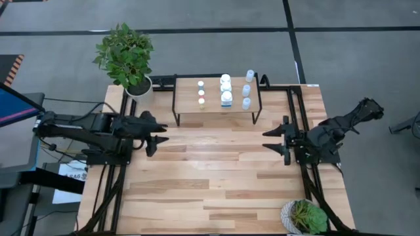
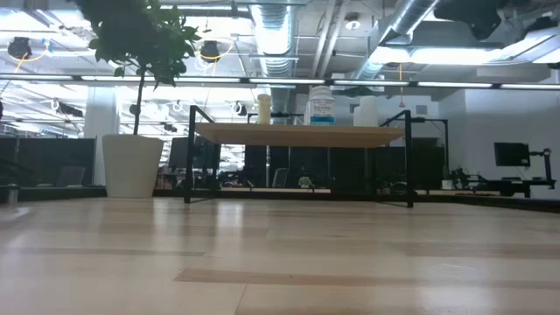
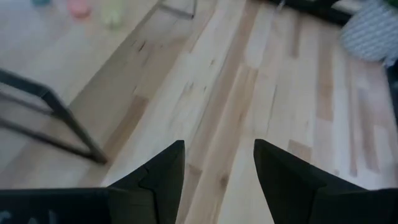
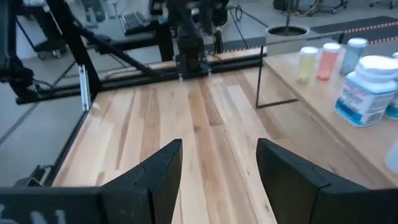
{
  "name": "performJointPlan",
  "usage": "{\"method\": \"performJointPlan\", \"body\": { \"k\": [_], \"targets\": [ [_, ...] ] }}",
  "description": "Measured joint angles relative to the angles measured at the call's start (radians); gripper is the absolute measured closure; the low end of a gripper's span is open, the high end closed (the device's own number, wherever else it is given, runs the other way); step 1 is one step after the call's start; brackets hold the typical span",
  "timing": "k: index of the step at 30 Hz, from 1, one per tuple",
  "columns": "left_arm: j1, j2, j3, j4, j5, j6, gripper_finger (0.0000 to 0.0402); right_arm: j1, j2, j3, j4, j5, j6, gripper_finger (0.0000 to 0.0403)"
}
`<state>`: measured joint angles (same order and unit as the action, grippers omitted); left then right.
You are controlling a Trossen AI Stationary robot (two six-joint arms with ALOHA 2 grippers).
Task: Pick and place medicine bottles onto shelf by color
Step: Return to Home Position
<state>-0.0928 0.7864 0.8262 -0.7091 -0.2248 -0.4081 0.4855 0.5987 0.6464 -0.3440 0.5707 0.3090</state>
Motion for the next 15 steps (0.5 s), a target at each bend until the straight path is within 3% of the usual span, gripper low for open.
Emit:
{"method": "performJointPlan", "body": {
  "k": [6, 15],
  "targets": [
    [-0.008, -0.169, -0.232, 0.297, -0.011, 0.060, 0.0223, -0.002, -0.097, -0.007, -0.019, -0.001, -0.027, 0.0175],
    [-0.009, -0.408, -0.533, 0.679, -0.004, 0.168, 0.0223, -0.002, -0.274, -0.130, -0.004, -0.002, -0.072, 0.0175]
  ]
}}
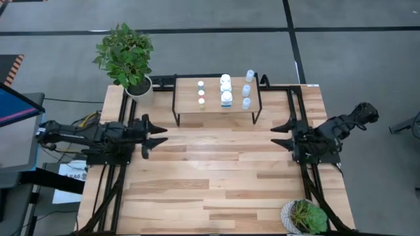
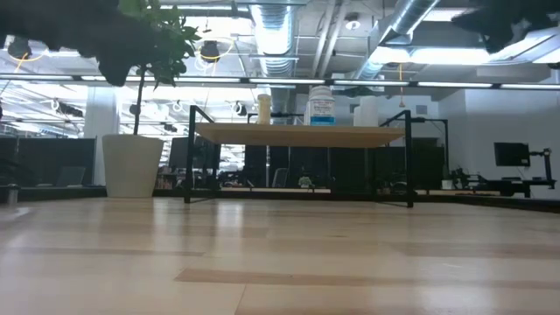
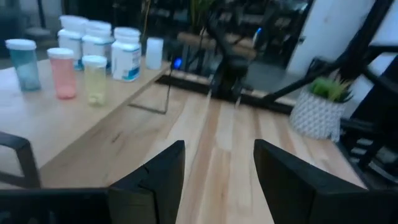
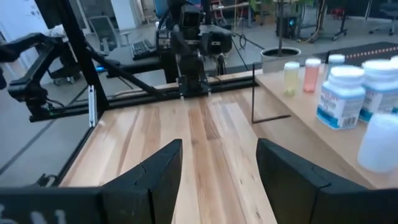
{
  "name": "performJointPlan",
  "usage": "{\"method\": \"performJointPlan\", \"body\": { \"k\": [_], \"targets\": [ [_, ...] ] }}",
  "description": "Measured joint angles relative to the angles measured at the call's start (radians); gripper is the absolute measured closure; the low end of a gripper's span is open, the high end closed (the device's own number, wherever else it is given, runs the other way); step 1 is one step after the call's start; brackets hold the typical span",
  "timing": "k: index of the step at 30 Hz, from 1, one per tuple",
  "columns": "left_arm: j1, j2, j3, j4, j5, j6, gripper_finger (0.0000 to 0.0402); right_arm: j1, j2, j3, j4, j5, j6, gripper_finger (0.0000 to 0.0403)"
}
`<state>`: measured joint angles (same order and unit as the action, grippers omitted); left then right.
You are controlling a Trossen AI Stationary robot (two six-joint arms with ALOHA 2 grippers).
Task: Pick and place medicine bottles onto shelf by color
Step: Return to Home Position
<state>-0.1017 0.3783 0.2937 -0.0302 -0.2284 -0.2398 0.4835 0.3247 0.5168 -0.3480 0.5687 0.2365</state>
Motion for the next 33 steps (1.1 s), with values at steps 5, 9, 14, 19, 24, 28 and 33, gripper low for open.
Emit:
{"method": "performJointPlan", "body": {
  "k": [5, 9, 14, 19, 24, 28, 33],
  "targets": [
    [0.001, -0.095, -0.105, 0.081, 0.034, 0.000, 0.0223, -0.002, -0.131, -0.118, 0.067, -0.007, -0.039, 0.0175],
    [0.001, -0.160, -0.164, 0.172, 0.033, 0.046, 0.0223, -0.002, -0.258, -0.190, 0.069, -0.048, -0.090, 0.0175],
    [0.001, -0.214, -0.233, 0.254, 0.034, 0.089, 0.0223, -0.003, -0.320, -0.237, 0.062, -0.059, -0.114, 0.0175],
    [0.001, -0.256, -0.279, 0.289, 0.038, 0.080, 0.0223, -0.010, -0.323, -0.244, 0.055, -0.059, -0.115, 0.0175],
    [0.002, -0.277, -0.283, 0.289, 0.052, 0.080, 0.0223, -0.010, -0.321, -0.248, 0.067, -0.059, -0.115, 0.0175],
    [0.001, -0.282, -0.283, 0.289, 0.084, 0.097, 0.0223, -0.010, -0.321, -0.277, 0.070, -0.058, -0.106, 0.0175],
    [0.001, -0.281, -0.284, 0.283, 0.084, 0.074, 0.0223, -0.010, -0.321, -0.320, 0.092, -0.049, -0.095, 0.0175]
  ]
}}
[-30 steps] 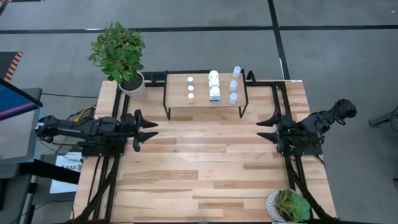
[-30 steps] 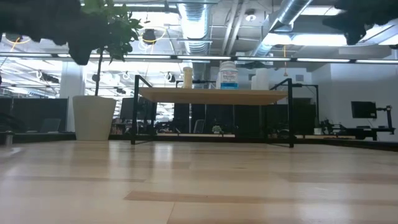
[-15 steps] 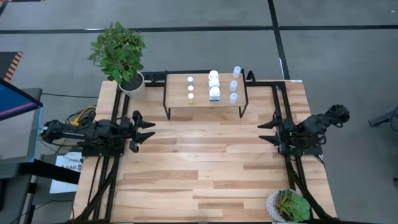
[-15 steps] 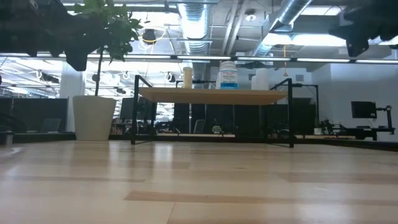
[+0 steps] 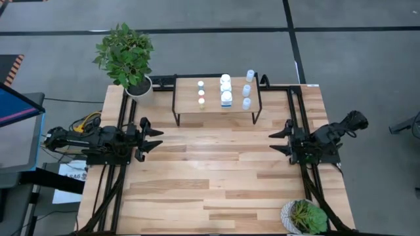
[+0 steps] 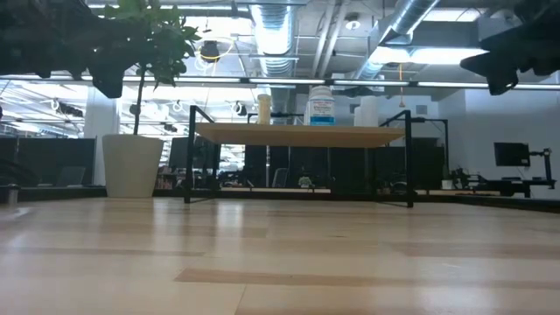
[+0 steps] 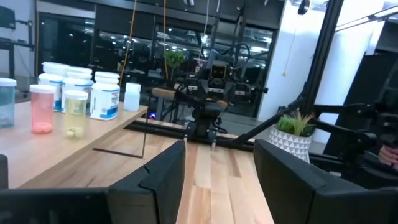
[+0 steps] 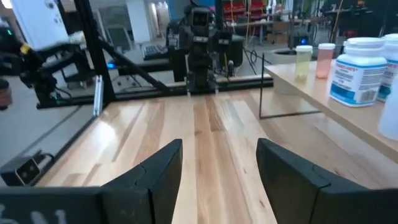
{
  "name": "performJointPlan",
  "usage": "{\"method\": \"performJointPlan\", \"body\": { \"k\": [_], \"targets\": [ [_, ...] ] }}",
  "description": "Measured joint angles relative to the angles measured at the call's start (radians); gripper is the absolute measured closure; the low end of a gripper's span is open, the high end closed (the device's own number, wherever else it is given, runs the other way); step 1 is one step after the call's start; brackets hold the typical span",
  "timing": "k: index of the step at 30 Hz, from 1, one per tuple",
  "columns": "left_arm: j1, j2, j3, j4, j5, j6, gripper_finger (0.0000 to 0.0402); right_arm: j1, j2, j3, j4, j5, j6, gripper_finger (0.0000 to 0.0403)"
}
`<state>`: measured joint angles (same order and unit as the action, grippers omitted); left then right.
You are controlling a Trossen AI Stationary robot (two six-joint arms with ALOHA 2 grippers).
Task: Pick and place medicine bottles onto shelf by color
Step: Return to Home Position
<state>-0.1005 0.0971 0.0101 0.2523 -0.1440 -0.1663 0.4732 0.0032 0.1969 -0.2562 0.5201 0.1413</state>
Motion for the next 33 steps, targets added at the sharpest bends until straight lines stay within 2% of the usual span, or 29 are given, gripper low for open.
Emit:
{"method": "performJointPlan", "body": {
  "k": [8, 13, 17, 27, 33],
  "targets": [
    [0.000, 0.000, -0.001, 0.000, 0.000, -0.030, 0.0223, -0.005, 0.000, -0.108, 0.184, -0.049, -0.045, 0.0175],
    [0.000, 0.000, -0.002, 0.000, 0.000, -0.063, 0.0223, -0.038, 0.000, -0.122, 0.188, -0.075, -0.062, 0.0175],
    [0.000, 0.000, -0.002, 0.000, -0.001, -0.062, 0.0223, -0.109, 0.000, -0.122, 0.221, -0.151, -0.136, 0.0175],
    [0.000, 0.000, -0.003, 0.000, -0.001, -0.062, 0.0223, -0.331, 0.000, -0.122, 0.205, -0.378, -0.141, 0.0175],
    [0.000, 0.000, -0.003, 0.000, -0.001, -0.064, 0.0223, -0.411, 0.000, -0.188, 0.303, -0.401, -0.116, 0.0175]
  ]
}}
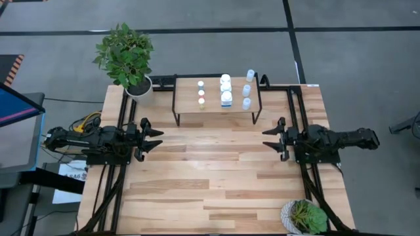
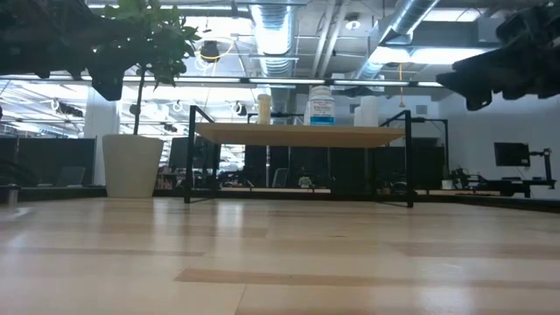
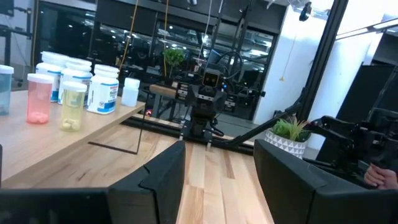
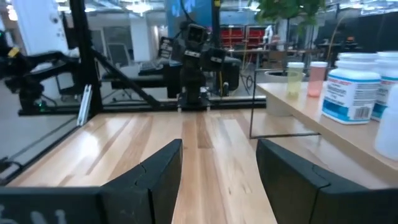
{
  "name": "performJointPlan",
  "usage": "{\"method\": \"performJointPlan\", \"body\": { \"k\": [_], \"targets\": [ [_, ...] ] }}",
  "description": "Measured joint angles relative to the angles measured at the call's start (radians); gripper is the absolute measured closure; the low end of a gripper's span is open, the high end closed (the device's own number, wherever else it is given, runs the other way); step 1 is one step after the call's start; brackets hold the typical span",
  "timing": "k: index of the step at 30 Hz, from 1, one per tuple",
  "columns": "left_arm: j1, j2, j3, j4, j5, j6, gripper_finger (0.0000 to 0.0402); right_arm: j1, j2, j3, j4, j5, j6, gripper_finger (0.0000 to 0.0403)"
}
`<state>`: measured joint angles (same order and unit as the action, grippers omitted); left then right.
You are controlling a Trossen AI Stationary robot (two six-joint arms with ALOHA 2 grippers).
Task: Pick and place medicine bottles onto shelf by color
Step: Return to Home Position
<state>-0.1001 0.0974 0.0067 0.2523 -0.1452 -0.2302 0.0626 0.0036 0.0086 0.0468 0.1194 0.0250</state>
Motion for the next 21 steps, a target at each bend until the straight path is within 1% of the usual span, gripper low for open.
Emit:
{"method": "performJointPlan", "body": {
  "k": [4, 12, 21],
  "targets": [
    [0.000, 0.000, 0.000, -0.004, 0.000, 0.000, 0.0223, -0.030, 0.009, 0.000, -0.005, -0.021, -0.005, 0.0175],
    [0.000, 0.000, 0.000, -0.112, 0.000, -0.002, 0.0223, -0.070, 0.008, 0.000, -0.011, -0.020, -0.050, 0.0175],
    [0.000, 0.000, 0.000, -0.131, 0.000, 0.043, 0.0223, -0.074, 0.008, -0.001, -0.013, -0.020, -0.052, 0.0175]
  ]
}}
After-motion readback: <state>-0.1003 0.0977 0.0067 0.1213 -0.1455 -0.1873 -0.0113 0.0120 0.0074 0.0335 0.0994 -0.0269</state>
